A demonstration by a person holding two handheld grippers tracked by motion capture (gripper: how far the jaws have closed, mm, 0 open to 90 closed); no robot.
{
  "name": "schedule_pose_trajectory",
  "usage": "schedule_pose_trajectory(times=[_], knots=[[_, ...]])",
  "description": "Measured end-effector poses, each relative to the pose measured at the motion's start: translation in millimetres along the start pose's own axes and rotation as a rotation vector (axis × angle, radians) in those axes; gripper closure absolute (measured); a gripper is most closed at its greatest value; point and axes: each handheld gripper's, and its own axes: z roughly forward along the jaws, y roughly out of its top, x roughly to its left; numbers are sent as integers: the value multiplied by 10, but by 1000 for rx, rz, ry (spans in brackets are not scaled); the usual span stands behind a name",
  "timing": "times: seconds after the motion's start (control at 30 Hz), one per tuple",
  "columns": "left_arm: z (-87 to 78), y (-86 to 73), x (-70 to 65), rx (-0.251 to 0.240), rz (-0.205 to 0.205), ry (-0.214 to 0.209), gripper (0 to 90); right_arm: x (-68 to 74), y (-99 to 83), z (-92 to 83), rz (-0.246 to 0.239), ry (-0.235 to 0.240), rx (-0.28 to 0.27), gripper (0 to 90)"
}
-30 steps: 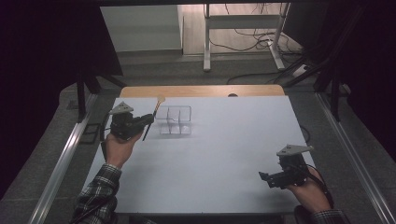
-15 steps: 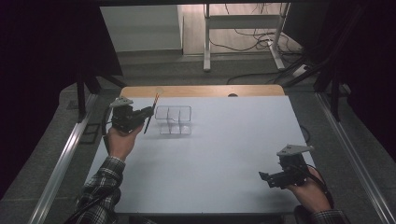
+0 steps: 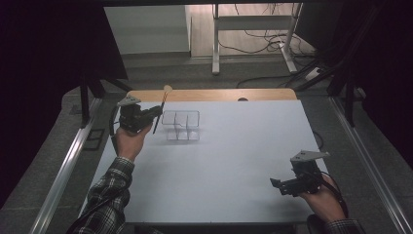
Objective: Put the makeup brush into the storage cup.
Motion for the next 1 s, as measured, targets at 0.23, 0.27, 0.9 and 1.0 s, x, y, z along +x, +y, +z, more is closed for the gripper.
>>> schedule_pose_trajectory(times=[0.23, 0.27, 0.9, 1.0], knots=[[60, 32, 14, -14, -15, 1, 836, 5, -3, 12, -5, -1, 12, 0], [69, 37, 17, -16, -17, 2, 836, 5, -3, 12, -5, -1, 12, 0], [281, 228, 67, -60, -29, -17, 836, 9, -10, 23, -6, 1, 24, 0], [310, 242, 67, -63, -30, -19, 836, 9, -10, 25, -6, 2, 25, 0]])
